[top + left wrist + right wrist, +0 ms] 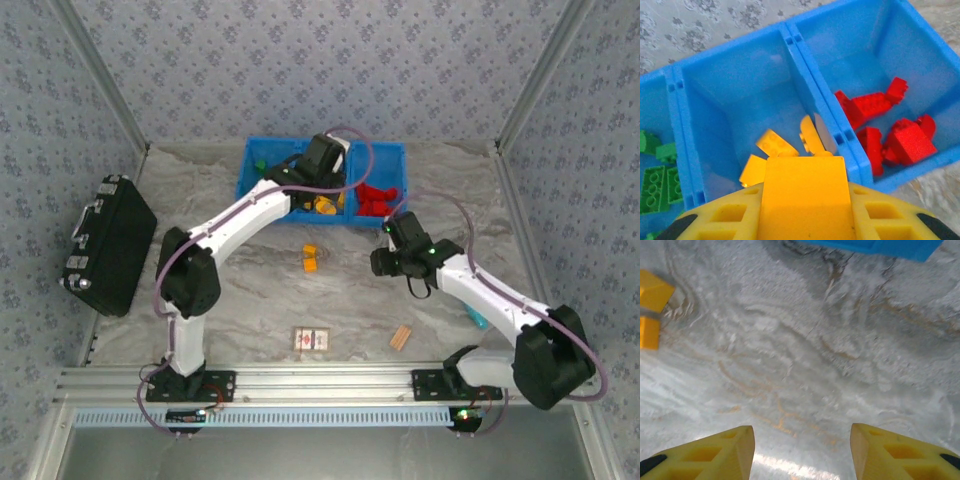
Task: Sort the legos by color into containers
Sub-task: Place the lego in the container.
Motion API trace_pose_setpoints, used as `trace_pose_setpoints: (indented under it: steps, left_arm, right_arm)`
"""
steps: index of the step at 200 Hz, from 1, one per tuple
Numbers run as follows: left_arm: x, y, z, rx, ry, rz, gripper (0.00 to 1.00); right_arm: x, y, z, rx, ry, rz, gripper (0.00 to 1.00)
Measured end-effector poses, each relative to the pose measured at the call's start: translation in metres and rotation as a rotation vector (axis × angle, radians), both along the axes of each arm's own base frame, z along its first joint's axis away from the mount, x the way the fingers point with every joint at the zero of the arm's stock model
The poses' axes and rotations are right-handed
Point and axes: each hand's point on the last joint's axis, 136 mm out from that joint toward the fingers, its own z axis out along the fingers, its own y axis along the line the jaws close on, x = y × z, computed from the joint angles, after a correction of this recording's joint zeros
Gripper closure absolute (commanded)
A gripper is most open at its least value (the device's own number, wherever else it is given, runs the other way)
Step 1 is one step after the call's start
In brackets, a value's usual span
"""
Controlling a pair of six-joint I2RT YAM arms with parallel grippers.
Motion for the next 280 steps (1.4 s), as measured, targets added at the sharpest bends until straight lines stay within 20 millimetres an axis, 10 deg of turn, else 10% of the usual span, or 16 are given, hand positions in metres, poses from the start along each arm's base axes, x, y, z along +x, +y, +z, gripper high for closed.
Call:
trace_pose_setpoints:
  steps: [71, 131, 280]
  left_arm:
    - [0.066, 0.017, -0.081, 0.108, 0.087, 0.112, 0.90]
    - [0.099, 0.021, -0.100, 0.115, 0.094, 0.150, 0.82]
    - [0.106, 0.017, -0.146, 0.152, 0.146, 0.160, 0.46]
  right_arm:
    - [-0.037, 0.016, -0.001, 0.043, 0.005, 0.021, 0.45]
    - [-0.039, 0.010, -0.003, 0.020, 0.000, -0.010, 0.44]
    - [-0.042, 0.011, -0.002, 0.009, -0.008, -0.026, 0.44]
